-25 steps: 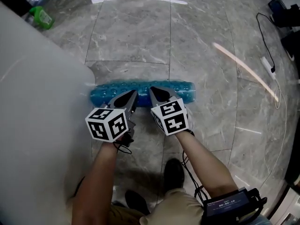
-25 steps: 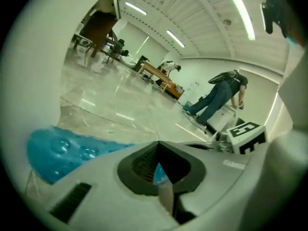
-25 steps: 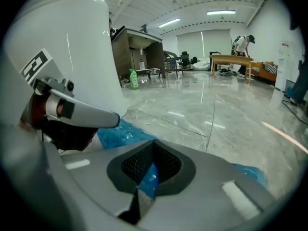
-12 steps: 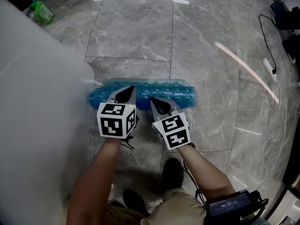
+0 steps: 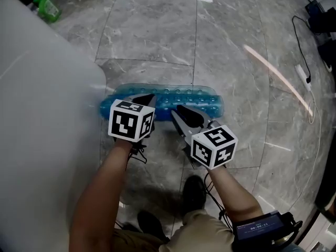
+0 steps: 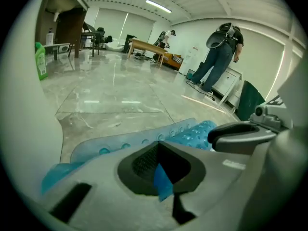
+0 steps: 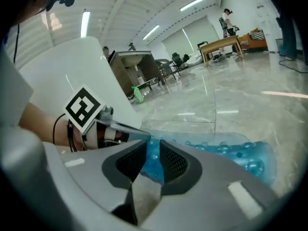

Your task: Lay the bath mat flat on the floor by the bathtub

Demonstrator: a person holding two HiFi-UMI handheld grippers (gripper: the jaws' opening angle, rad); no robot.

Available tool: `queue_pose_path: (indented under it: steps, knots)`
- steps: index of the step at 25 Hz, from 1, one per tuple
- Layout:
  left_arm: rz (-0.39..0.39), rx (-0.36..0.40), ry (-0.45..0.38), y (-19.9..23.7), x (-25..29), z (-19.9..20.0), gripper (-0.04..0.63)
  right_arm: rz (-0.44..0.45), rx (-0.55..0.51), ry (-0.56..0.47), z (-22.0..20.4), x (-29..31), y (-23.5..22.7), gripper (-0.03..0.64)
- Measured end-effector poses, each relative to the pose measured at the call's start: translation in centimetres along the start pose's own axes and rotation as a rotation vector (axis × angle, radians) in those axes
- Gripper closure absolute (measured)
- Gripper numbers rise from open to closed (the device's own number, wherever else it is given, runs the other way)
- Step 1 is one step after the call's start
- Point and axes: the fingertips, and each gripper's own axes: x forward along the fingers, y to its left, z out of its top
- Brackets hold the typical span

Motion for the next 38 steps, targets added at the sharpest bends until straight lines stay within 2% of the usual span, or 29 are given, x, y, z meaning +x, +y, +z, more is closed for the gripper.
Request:
queue_pose_path:
  steps: [4, 9, 13, 15, 18, 29, 31, 32, 33, 35, 36, 38]
  knots:
    - [-0.044, -0.032, 0.006, -0.4, -0.3, -0.8, 0.589, -0.057, -0.025, -0.012, 1.4, -0.6, -1.3, 0.537]
    - [-0.087, -0.057, 0.021, -0.9, -0.9, -1.3, 0.591, -0.18, -0.055, 0.056, 1.9, -1.3, -3.1, 0.58]
    - [-0.062, 0.029, 0.031, -1.6, -1.4, -2.0, 0.591, -0.198, 0.04, 0.081, 2.2, -1.2, -4.4, 0.595]
    - [-0.055, 0.034, 0.031, -1.9, -1.6, -2.3, 0.591, -0.216, 0.043, 0.086, 2.4, -1.0, -4.8, 0.604]
    - [-0.076, 0.022, 0.042, -2.4, -2.0, -3.0, 0.591, -0.236, 0.008, 0.112, 2.3, -0.6, -5.0, 0.609]
    - [-0.089, 0.087, 0.132, -4.7, -3.2, -6.3, 0.589, -0.241, -0.096, 0.25, -1.3, 0.5, -3.9, 0.609]
    - [-0.116, 0.111, 0.142, -5.3, -3.6, -6.2, 0.589, -0.253, -0.125, 0.267, -2.1, 0.7, -4.0, 0.609]
    - [-0.139, 0.111, 0.12, -5.5, -3.9, -5.4, 0.589, -0.262, -0.15, 0.27, -2.4, 0.8, -4.1, 0.611]
    - [-0.153, 0.084, 0.071, -5.3, -4.3, -4.1, 0.589, -0.271, -0.178, 0.268, -2.6, 1.1, -4.2, 0.611]
    - [-0.127, -0.038, -0.04, -3.8, -5.0, -1.2, 0.589, -0.289, -0.214, 0.255, -2.7, 1.5, -4.4, 0.611]
    - [-0.096, -0.088, -0.059, -2.9, -5.2, -0.6, 0.589, -0.301, -0.207, 0.247, -2.8, 1.5, -4.5, 0.612]
    - [-0.03, -0.11, -0.018, -1.8, -5.5, -1.5, 0.589, -0.327, -0.134, 0.234, -3.6, 0.7, -4.1, 0.612]
